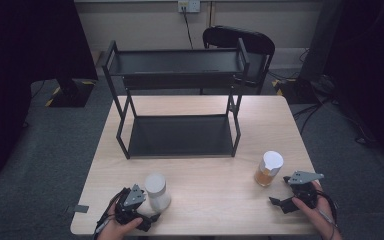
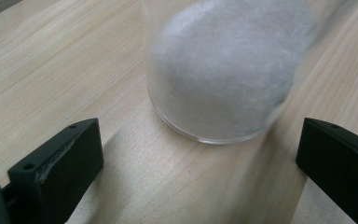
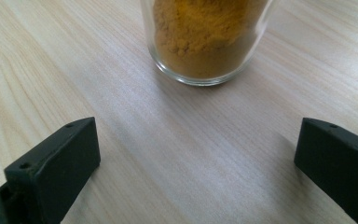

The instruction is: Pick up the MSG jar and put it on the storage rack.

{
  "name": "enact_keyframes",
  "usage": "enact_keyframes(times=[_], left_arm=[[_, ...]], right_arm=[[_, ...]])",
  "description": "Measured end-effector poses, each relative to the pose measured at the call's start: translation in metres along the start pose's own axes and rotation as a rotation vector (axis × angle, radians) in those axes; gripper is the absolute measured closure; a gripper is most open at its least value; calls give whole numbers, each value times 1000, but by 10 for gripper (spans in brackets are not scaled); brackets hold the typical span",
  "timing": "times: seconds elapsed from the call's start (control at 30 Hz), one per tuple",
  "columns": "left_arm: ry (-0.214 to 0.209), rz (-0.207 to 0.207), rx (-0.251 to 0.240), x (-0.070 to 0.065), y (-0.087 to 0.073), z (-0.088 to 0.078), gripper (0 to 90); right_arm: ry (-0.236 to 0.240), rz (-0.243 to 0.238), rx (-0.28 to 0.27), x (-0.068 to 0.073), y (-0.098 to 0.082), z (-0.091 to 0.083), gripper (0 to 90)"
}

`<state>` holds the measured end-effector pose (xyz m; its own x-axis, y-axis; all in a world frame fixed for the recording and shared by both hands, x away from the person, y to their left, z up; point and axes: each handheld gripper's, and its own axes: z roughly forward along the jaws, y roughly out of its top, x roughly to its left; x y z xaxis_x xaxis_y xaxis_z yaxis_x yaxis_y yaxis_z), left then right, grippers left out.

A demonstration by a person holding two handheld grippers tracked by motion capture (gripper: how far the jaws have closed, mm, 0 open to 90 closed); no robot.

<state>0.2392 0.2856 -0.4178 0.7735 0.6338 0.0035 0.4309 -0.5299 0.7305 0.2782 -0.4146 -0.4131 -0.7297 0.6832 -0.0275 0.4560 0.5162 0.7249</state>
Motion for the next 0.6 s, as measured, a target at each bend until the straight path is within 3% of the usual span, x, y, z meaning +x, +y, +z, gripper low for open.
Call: enact_keyframes(times=[0.3, 0.6], left_arm=[[-11, -23, -12, 2, -2, -1, 7], [-42, -106, -63, 8, -3, -8, 17]], right_arm=[[0, 0, 0, 0, 0, 0, 0], [-1, 1, 0, 0, 0, 0, 0]])
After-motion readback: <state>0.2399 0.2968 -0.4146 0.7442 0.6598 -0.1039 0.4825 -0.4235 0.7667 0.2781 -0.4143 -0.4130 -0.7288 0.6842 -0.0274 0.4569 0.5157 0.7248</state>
